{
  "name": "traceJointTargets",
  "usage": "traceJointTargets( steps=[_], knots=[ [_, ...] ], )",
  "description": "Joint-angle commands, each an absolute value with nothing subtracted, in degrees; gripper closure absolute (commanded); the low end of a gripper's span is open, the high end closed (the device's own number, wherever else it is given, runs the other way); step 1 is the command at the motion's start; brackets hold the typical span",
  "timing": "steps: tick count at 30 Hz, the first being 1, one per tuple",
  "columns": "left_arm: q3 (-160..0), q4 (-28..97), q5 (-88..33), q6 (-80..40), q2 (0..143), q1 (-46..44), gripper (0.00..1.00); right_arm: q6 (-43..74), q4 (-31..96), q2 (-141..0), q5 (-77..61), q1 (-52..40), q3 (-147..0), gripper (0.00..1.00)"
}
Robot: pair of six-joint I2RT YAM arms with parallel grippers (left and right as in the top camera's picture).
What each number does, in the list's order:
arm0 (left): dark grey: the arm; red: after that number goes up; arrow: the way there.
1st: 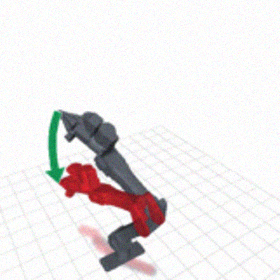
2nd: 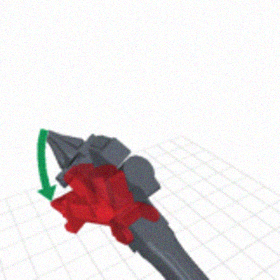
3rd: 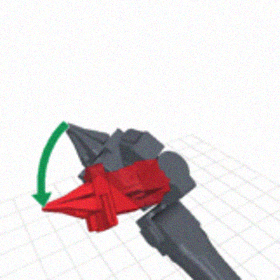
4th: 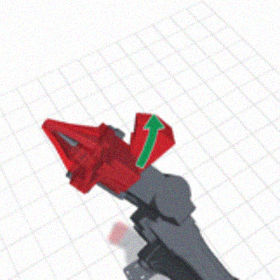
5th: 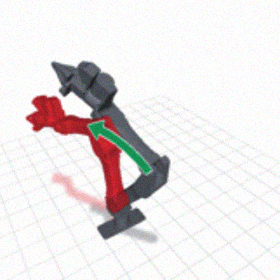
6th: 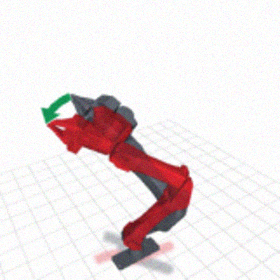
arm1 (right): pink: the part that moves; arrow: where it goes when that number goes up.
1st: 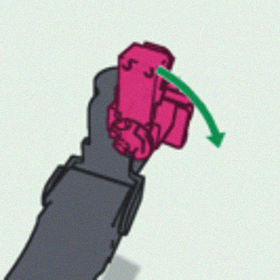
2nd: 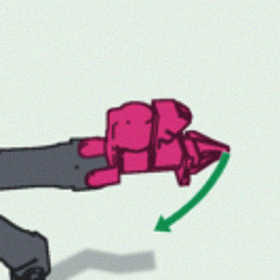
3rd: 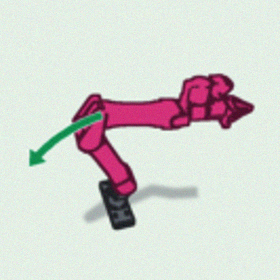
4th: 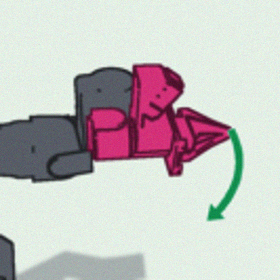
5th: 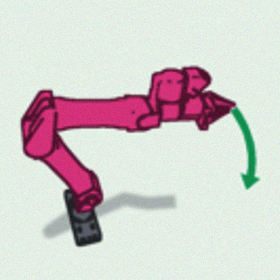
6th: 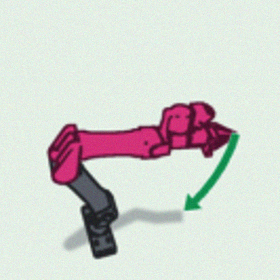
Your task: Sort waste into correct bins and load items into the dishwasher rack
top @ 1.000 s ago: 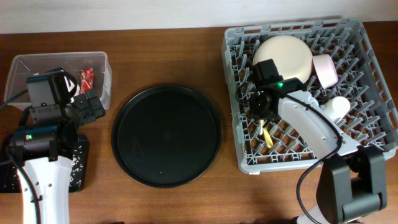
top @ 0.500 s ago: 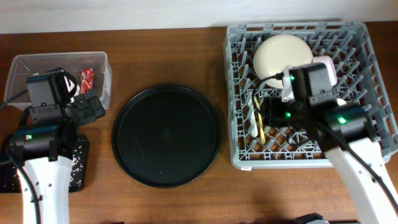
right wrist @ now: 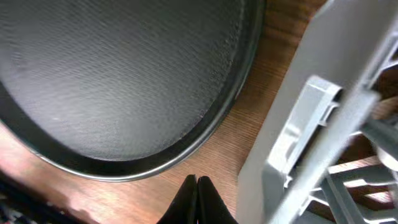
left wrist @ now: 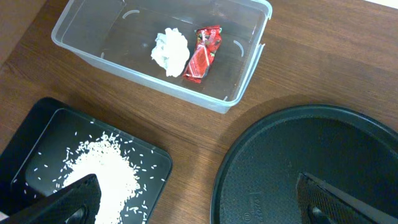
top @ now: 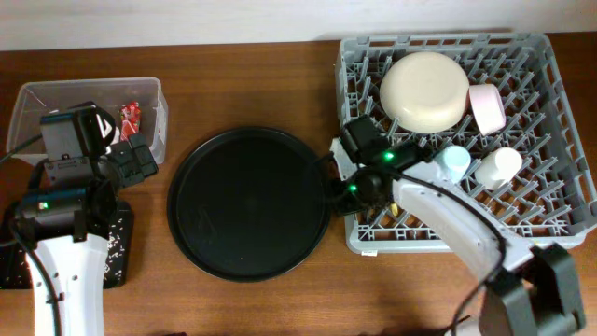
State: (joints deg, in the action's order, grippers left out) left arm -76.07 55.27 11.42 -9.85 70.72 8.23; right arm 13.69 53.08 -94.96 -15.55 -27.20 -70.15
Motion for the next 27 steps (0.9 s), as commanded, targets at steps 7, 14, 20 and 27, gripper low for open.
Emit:
traceJointTargets(
  steps=[7,14,20,27],
  knots=[
    [-76.82,55.22,11.84,-9.67,70.43,8.32,0.01,13.74,53.95,-96.36,-12.84,-27.27,-70.00,0.96],
    [-76.82,55.22,11.84,-9.67,70.43,8.32,0.01,13.72,55.70,-96.12,-13.43,-25.04,-70.63,0.96],
    [-76.82,55.22,11.84,-9.67,70.41,8.32,0.01,10.94,63.59,-90.41,-21.04,-25.10,-85.32,0.95],
    [-76.82,55.22,11.84,-9.67,70.43,8.32,0.01,10.94,67.42,-74.08,-14.55,-25.04,-95.81,0.02]
  ],
)
